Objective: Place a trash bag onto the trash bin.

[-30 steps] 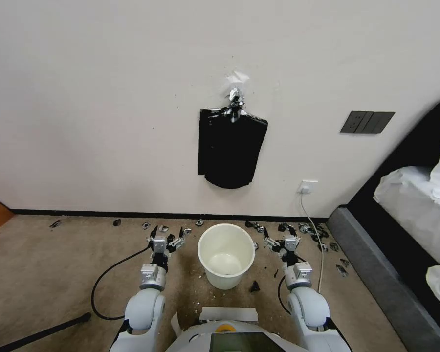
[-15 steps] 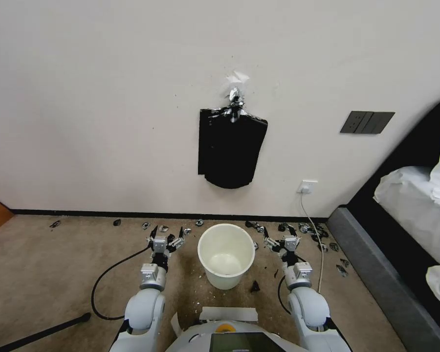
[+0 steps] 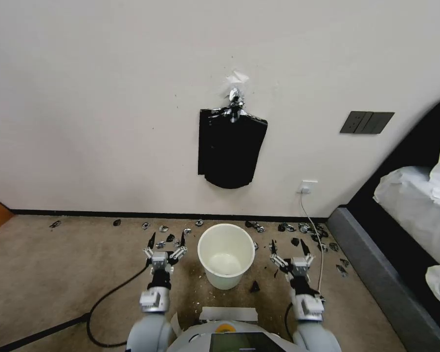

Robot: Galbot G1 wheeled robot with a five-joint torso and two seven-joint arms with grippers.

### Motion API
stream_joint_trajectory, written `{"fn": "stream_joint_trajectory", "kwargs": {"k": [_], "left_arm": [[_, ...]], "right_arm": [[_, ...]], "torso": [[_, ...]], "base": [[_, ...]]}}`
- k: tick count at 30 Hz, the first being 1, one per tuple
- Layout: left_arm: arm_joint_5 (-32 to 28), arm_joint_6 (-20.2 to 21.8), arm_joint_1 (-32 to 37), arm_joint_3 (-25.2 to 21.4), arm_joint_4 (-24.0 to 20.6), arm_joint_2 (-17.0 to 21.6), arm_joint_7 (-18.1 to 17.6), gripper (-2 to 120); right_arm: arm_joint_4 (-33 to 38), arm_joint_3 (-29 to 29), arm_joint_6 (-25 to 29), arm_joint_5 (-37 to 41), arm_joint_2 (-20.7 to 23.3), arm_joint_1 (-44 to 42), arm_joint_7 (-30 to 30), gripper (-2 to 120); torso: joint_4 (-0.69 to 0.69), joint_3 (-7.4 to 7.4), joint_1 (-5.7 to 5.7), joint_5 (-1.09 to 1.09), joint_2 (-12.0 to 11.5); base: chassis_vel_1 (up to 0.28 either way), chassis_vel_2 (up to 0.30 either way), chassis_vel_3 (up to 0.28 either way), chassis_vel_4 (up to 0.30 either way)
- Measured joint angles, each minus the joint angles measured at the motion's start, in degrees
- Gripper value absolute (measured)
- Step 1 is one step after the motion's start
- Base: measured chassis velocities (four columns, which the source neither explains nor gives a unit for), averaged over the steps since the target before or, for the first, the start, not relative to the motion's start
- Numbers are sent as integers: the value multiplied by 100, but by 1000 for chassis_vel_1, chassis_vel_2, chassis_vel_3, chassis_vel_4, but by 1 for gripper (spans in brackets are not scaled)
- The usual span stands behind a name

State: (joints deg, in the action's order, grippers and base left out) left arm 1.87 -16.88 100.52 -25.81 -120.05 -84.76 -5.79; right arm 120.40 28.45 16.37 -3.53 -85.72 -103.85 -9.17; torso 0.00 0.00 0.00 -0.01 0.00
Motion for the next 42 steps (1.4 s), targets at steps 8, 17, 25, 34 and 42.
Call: {"fn": "stream_joint_trajectory", "kwargs": {"k": [8, 17, 25, 34, 42], "left_arm": [[-165, 9, -17, -137, 121, 154, 96, 100], [-517, -111, 119, -391, 78, 225, 315, 100], [-591, -144, 94, -540, 17, 166, 357, 100], [-583, -133, 162, -608, -44, 32, 357, 100], [-585, -131, 192, -688, -119, 62, 361, 100]], "right_arm": [[150, -325, -287, 1509, 736, 805, 256, 100], [-71, -1020, -1277, 3963, 2094, 3117, 171, 100], [-666, -1872, -1906, 5608, 2233, 5388, -119, 100], [-1679, -2174, -1990, 6896, 1788, 6904, 326, 100], [-2179, -2135, -2072, 7862, 1552, 7405, 624, 100]], "torso": [[-2, 0, 0, 2, 0], [0, 1, 1, 3, 0], [0, 1, 1, 1, 0], [0, 1, 1, 0, 0], [-1, 1, 1, 1, -1]], "base": [[0, 0, 0, 0], [0, 0, 0, 0], [0, 0, 0, 0], [0, 0, 0, 0], [0, 0, 0, 0]]}}
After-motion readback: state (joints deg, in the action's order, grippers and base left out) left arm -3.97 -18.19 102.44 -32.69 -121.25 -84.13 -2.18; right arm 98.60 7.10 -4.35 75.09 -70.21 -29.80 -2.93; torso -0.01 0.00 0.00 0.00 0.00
